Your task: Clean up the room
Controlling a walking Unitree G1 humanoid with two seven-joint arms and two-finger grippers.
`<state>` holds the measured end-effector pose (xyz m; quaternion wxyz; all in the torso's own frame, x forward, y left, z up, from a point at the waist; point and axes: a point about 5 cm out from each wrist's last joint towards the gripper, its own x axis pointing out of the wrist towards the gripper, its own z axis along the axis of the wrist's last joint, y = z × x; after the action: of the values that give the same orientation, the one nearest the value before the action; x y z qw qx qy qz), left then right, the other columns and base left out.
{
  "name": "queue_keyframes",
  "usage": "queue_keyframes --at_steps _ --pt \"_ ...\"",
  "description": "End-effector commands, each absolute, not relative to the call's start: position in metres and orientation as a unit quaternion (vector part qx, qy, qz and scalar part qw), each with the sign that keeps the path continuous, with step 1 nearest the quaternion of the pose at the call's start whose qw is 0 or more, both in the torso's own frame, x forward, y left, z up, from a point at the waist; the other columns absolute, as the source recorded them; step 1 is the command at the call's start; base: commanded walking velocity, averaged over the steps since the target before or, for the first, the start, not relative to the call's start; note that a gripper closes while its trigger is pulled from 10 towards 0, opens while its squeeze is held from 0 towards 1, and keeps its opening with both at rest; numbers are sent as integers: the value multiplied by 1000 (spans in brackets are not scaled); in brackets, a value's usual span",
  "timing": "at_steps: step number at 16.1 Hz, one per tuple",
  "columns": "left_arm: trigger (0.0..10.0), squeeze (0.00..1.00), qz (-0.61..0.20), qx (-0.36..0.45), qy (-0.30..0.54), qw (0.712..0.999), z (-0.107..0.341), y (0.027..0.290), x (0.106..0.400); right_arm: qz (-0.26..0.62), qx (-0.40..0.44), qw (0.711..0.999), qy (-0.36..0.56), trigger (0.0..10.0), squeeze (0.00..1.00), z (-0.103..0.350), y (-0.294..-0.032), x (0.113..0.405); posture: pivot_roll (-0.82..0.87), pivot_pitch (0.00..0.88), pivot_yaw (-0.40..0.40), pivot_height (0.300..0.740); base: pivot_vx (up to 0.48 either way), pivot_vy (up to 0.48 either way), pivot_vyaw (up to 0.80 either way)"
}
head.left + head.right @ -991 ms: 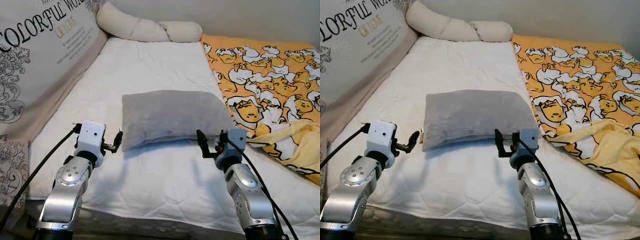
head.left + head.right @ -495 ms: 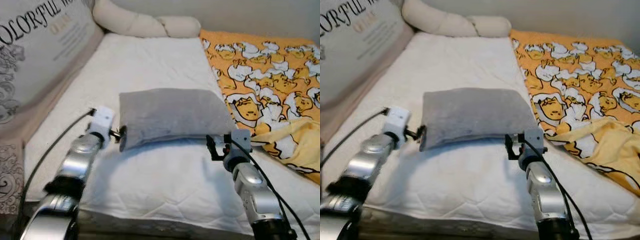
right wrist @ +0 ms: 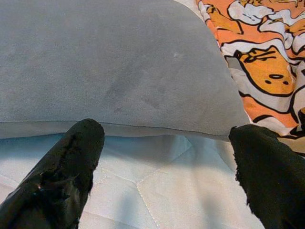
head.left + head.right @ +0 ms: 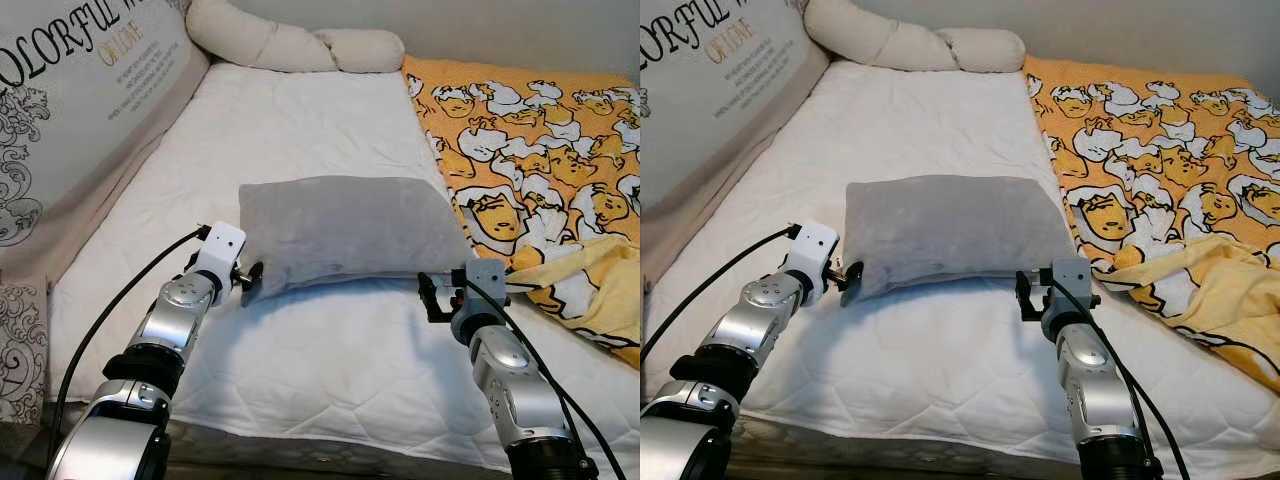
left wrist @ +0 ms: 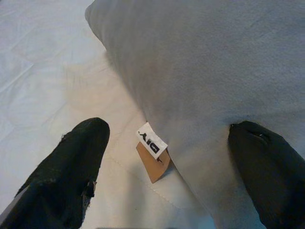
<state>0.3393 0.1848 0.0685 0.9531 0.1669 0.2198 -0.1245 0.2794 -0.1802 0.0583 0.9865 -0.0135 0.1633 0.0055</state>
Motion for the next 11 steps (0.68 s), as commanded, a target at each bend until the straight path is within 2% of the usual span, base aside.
queue_keyframes --at_steps 1,9,10,11 --pt "10000 0 -128 172 217 952 70 183 341 -2 -18 985 169 10000 0 58 -183 280 -64 0 -22 740 0 0 0" --pt "10000 0 -128 172 217 952 70 183 341 -2 -18 985 169 10000 0 58 -183 280 -64 0 -22 740 0 0 0" --pt "10000 0 -239 144 207 938 64 154 339 -3 -22 984 179 10000 0 58 -186 280 -66 0 -50 740 0 0 0" --pt "10000 0 -368 104 180 906 67 124 327 2 -24 982 188 10000 0 57 -187 279 -68 0 -47 740 0 0 0"
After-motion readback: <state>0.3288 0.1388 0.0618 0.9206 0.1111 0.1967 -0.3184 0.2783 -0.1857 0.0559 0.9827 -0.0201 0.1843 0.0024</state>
